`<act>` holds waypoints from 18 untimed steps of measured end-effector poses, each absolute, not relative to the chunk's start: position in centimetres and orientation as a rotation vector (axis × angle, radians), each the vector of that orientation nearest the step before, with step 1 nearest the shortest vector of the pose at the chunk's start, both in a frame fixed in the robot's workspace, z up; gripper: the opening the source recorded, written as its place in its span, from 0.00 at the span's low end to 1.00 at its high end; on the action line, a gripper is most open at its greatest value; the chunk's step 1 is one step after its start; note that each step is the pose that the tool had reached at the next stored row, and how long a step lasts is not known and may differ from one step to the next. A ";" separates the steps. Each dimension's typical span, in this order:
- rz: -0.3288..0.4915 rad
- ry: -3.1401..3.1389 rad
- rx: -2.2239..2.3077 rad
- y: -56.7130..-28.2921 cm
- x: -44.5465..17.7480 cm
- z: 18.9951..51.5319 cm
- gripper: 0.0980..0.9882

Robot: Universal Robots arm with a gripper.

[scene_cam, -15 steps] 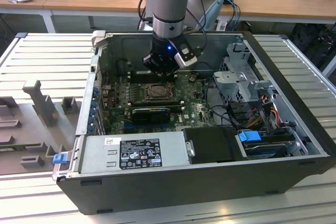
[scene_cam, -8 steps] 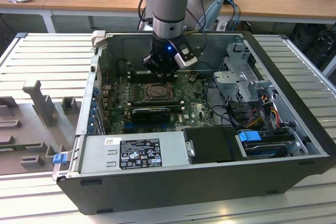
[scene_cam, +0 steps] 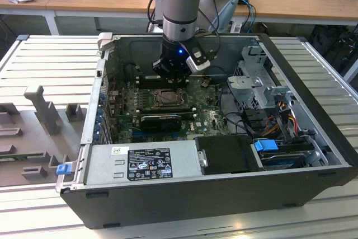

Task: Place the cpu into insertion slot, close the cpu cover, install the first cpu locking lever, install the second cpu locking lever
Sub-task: 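Install the first cpu locking lever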

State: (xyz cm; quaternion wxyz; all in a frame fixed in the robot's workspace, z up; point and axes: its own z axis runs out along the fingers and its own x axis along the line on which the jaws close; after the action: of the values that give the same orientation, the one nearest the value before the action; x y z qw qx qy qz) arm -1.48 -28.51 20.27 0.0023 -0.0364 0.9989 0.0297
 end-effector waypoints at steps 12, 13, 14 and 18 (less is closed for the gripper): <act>0.100 3.133 -0.114 -28.5 -1.5 22.0 0.01; 0.101 3.133 -0.114 -28.5 -1.5 22.0 0.01; 0.100 3.133 -0.114 -28.6 -1.5 22.0 0.01; 0.100 3.133 -0.114 -28.8 -1.5 22.0 0.01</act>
State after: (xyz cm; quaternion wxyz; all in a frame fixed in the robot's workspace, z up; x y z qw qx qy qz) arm -1.48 -28.77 22.04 0.0023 -0.0363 0.9988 0.0320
